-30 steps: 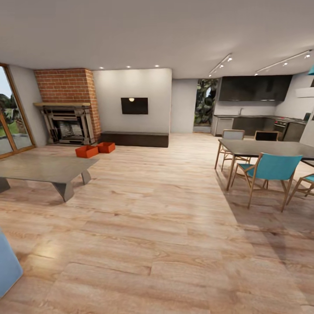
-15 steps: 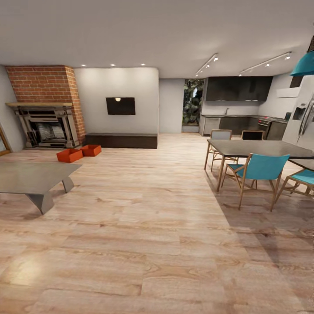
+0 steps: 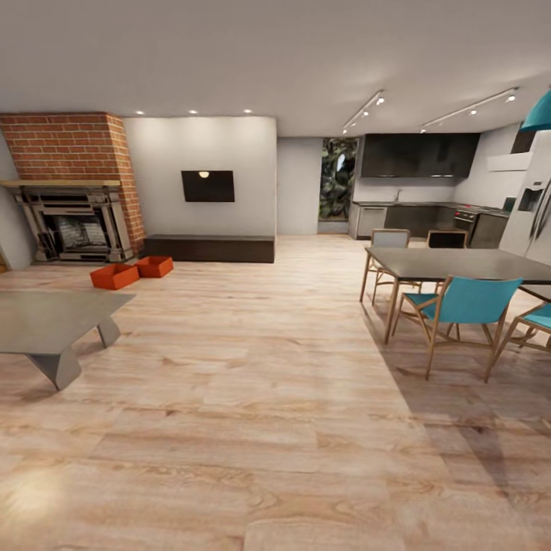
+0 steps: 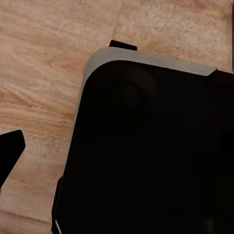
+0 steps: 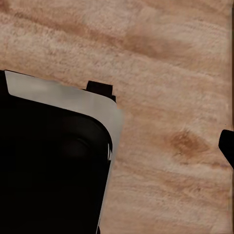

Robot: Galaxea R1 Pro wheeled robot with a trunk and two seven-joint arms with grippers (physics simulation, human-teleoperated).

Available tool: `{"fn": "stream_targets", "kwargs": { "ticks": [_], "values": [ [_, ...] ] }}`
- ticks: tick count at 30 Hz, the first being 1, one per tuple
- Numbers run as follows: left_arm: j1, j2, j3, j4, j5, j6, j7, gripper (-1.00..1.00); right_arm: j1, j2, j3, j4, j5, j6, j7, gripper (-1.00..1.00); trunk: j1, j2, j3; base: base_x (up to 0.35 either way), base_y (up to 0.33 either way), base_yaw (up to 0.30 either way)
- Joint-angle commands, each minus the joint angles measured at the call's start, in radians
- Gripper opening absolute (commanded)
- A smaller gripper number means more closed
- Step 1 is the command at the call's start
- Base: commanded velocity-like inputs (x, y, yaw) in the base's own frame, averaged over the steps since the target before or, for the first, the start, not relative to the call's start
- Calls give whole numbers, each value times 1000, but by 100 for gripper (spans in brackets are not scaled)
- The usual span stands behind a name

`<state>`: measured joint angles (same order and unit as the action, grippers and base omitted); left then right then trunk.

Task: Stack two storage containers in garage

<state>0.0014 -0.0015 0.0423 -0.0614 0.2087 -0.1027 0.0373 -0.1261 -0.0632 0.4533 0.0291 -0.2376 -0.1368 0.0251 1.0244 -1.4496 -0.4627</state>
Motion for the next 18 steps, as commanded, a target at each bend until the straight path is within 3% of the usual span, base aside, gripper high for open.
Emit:
{"fn": "stream_targets", "kwargs": {
  "ticks": [1,18],
  "values": [
    [0,0,4,-1,1,-2,1,100,-1,0,8,3,-10,-6,3,100,1,0,-1,333,0,0],
    [0,0,3,-1,3,7,1,100,-1,1,8,3,-9,-7,4,100,1,0,-1,333,0,0]
  ]
}}
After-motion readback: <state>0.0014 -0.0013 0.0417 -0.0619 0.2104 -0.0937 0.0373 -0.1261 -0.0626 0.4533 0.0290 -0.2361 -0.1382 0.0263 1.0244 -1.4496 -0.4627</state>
